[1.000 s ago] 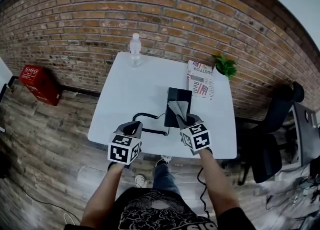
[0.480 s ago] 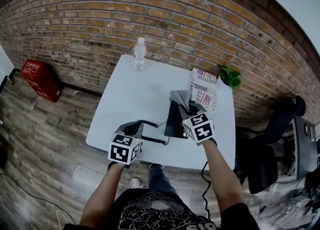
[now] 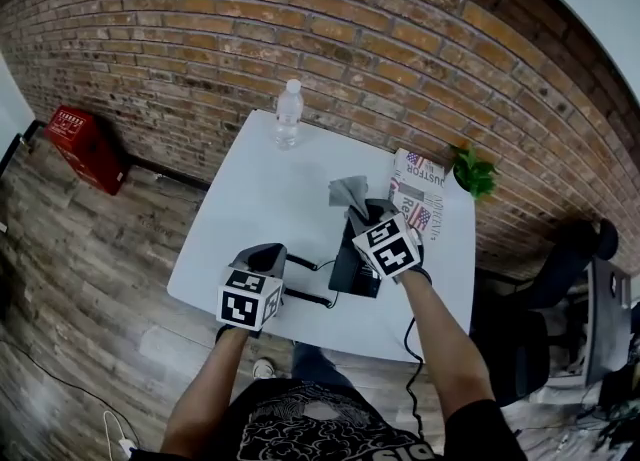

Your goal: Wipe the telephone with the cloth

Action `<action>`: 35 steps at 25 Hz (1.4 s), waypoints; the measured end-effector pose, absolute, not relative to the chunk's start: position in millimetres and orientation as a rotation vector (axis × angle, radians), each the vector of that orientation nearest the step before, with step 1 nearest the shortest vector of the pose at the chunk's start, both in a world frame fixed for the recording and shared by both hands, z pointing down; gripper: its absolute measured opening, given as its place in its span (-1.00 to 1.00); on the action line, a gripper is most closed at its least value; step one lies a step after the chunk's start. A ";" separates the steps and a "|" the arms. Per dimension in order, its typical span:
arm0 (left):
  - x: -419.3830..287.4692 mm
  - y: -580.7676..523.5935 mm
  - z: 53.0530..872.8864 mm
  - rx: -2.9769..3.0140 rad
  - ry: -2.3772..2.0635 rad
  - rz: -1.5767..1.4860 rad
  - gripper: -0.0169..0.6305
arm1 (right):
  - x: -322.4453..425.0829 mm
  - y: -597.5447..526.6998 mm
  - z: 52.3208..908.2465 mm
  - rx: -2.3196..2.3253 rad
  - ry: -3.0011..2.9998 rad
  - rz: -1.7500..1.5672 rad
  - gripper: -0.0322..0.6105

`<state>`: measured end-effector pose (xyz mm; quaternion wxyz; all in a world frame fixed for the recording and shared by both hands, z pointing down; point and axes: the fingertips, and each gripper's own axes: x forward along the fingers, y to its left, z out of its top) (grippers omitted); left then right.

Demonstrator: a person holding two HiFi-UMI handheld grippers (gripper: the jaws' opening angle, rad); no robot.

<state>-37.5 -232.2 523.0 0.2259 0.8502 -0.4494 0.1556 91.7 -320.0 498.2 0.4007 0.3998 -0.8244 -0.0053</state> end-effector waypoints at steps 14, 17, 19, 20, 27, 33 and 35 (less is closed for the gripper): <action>-34.6 -227.9 539.2 2.321 -1.213 0.449 -0.93 | 69.4 -308.8 547.5 0.697 -1.912 0.004 -0.87; -39.0 -226.5 539.0 2.317 -1.221 0.447 -0.93 | 67.7 -308.1 550.2 0.703 -1.905 0.015 -0.86; -42.3 -224.9 538.9 2.315 -1.227 0.448 -0.93 | 66.2 -305.9 551.9 0.704 -1.904 0.023 -0.87; -43.6 -223.8 538.6 2.315 -1.230 0.448 -0.93 | 65.0 -303.6 553.2 0.701 -1.903 0.027 -0.87; -53.5 -215.4 541.3 2.309 -1.241 0.451 -0.93 | 53.0 -287.2 567.1 0.654 -1.913 0.039 -0.86; -56.8 -206.1 543.0 2.319 -1.225 0.448 -0.93 | 51.7 -268.0 574.5 0.683 -1.920 0.084 -0.86; -56.4 -202.8 543.5 2.324 -1.219 0.451 -0.93 | 48.0 -260.7 578.3 0.682 -1.929 0.092 -0.86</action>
